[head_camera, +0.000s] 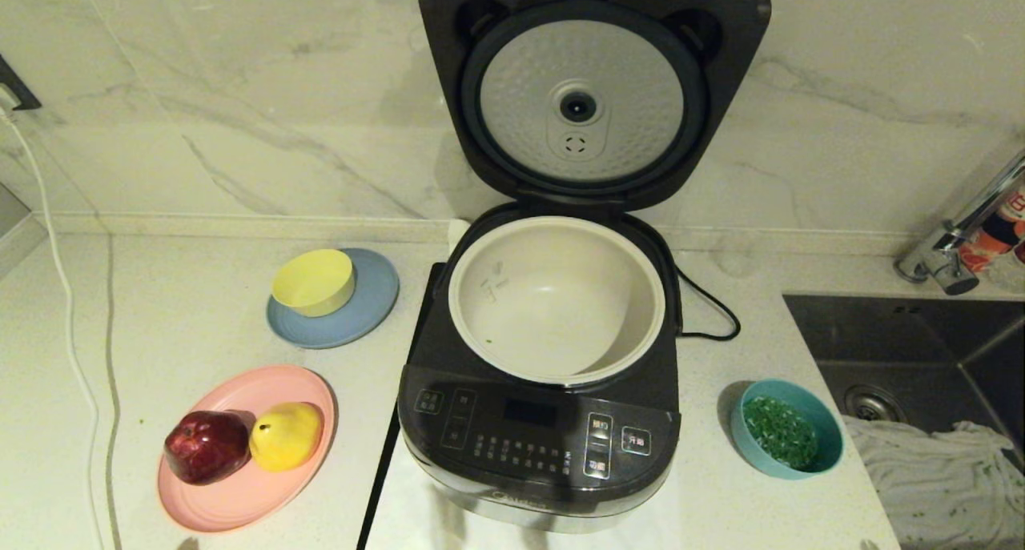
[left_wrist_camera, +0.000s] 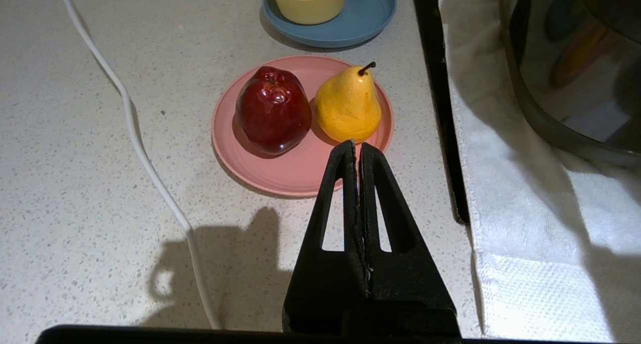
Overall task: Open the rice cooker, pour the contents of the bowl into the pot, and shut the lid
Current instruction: Turn on the tap
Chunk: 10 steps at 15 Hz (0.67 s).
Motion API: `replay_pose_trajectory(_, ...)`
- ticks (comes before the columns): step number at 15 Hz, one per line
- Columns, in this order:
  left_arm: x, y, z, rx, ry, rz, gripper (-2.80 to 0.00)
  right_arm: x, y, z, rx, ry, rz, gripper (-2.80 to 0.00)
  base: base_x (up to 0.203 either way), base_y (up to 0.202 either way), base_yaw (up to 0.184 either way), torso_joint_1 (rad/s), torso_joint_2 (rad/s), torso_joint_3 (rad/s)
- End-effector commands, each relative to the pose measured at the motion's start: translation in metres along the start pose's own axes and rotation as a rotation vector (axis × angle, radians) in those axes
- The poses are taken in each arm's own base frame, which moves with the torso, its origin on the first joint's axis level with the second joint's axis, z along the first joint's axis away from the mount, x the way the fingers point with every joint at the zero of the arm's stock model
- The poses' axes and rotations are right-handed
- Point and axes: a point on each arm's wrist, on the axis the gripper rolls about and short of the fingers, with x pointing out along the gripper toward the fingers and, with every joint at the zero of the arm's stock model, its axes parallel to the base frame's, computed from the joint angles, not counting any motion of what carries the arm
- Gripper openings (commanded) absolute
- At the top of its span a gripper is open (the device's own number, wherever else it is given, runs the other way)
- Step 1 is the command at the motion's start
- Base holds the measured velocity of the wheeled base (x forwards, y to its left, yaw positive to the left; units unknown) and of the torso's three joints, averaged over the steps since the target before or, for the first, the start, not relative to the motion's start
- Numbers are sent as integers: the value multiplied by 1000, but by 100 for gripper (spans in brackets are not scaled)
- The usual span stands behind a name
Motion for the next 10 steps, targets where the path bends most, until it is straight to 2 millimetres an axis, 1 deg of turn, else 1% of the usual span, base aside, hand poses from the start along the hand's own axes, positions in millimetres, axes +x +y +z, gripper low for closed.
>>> replay_pose_trajectory(1,1,0,-3,1,8,0,-280,0,0,0,0,-1,1,-280,0,0,0,0,0,0)
replay_pose_trajectory(4,1,0,-3,1,8,0,-280,0,0,-1,-53,-1,2,-280,0,0,0,0,0,0)
replay_pose_trajectory(8,1,0,-3,1,8,0,-280,-1,0,0,-56,17,2,-280,0,0,0,0,0,0)
replay_pose_trajectory(9,1,0,-3,1,8,0,-280,-2,0,3,-54,12,1,-280,0,0,0,0,0,0)
replay_pose_trajectory(10,1,0,-3,1,8,0,-280,-7,-1,17,-45,-14,-4,-280,0,0,0,0,0,0)
